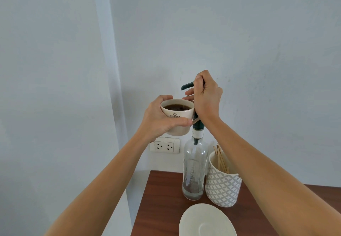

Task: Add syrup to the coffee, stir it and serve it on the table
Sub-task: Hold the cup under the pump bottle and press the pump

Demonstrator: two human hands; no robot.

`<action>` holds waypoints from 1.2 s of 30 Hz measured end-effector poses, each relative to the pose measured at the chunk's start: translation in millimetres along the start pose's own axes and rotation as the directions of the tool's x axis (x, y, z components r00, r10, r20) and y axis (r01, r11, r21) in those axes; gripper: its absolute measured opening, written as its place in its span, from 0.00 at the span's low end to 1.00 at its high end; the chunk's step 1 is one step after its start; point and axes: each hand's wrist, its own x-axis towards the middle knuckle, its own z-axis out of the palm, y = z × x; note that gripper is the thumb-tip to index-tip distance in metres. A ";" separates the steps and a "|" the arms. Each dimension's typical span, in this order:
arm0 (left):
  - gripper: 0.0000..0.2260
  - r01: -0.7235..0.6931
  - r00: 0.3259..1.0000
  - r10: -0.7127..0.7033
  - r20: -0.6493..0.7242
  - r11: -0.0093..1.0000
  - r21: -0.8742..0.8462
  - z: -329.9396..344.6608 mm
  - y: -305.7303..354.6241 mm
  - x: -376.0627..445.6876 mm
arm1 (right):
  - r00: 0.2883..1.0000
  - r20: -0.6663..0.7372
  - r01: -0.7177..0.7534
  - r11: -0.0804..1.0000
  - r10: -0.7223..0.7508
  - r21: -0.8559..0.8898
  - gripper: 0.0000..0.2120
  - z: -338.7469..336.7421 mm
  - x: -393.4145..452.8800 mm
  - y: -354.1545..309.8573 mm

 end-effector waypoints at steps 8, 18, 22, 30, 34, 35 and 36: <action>0.50 0.006 1.000 -0.006 0.003 1.000 0.008 -0.4 1.0 -3.5 | 1.000 0.008 -0.021 1.000 0.021 -0.012 0.11 -0.7 -1.2 1.2; 0.48 -0.014 1.000 0.014 -0.004 1.000 -0.013 0.0 5.1 -9.7 | 0.991 0.133 0.007 0.992 0.010 -0.124 0.13 -15.6 0.8 -8.8; 0.48 -0.019 1.000 0.019 0.002 1.000 -0.018 1.8 4.2 -17.9 | 0.997 0.036 0.068 0.975 -0.061 -0.211 0.18 -25.5 -21.2 -13.4; 0.46 -0.045 0.998 0.045 0.032 0.999 -0.003 12.9 -10.2 -50.4 | 0.996 0.008 -0.082 0.966 0.087 -0.247 0.14 -59.5 -101.9 6.8; 0.45 -0.071 0.996 0.070 0.049 0.997 0.022 27.5 -29.0 -73.8 | 0.972 0.112 -0.187 0.969 0.207 -0.164 0.14 -80.5 -129.1 21.4; 0.45 -0.069 0.996 0.068 0.061 0.998 0.016 31.9 -34.4 -80.5 | 0.967 0.125 -0.199 0.964 0.222 -0.176 0.14 -86.2 -135.2 23.9; 0.44 -0.067 0.995 0.066 0.072 0.998 0.010 36.5 -40.0 -86.9 | 0.963 0.136 -0.204 0.958 0.234 -0.199 0.13 -91.5 -141.2 26.6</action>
